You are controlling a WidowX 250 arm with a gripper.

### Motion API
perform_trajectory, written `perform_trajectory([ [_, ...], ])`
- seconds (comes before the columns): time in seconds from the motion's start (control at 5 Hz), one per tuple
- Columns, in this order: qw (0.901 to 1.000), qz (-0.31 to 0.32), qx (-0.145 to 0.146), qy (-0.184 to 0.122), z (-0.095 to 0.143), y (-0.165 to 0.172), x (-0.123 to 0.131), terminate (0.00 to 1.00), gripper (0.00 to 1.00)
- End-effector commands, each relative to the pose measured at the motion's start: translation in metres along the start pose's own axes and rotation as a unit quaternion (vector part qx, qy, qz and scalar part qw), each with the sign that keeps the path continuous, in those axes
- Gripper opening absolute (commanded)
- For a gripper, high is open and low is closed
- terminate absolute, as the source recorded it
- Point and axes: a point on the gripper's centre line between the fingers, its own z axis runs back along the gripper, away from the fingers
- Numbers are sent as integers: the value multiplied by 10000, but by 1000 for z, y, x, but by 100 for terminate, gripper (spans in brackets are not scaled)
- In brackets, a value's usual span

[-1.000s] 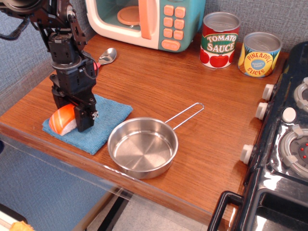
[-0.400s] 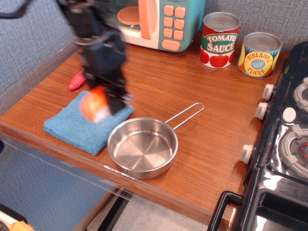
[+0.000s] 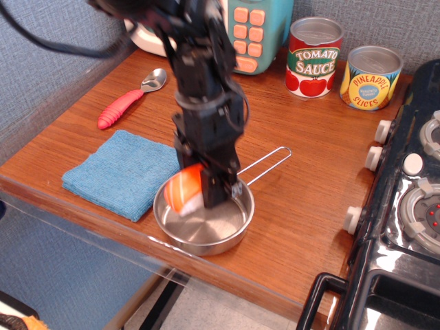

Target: Place the sushi inside the pot

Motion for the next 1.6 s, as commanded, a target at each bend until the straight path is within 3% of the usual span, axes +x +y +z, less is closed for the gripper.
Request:
perform_trajectory([
  [0.0, 9999, 44, -26, 109, -13, 4, 7, 0, 100],
  [0.2, 10000, 41, -28, -3, -2, 4, 5, 0, 100],
  [0.4, 9980, 301, 249, -497, 36, 6, -3, 0, 100],
  [0.6, 9917, 861, 551, -783, 63, 12, -14, 0, 100],
  [1.0, 9853, 1562, 567, -403, 54, 23, -19, 0, 100],
  [1.4, 9812, 1763, 688, -381, 51, 23, -18, 0, 100],
])
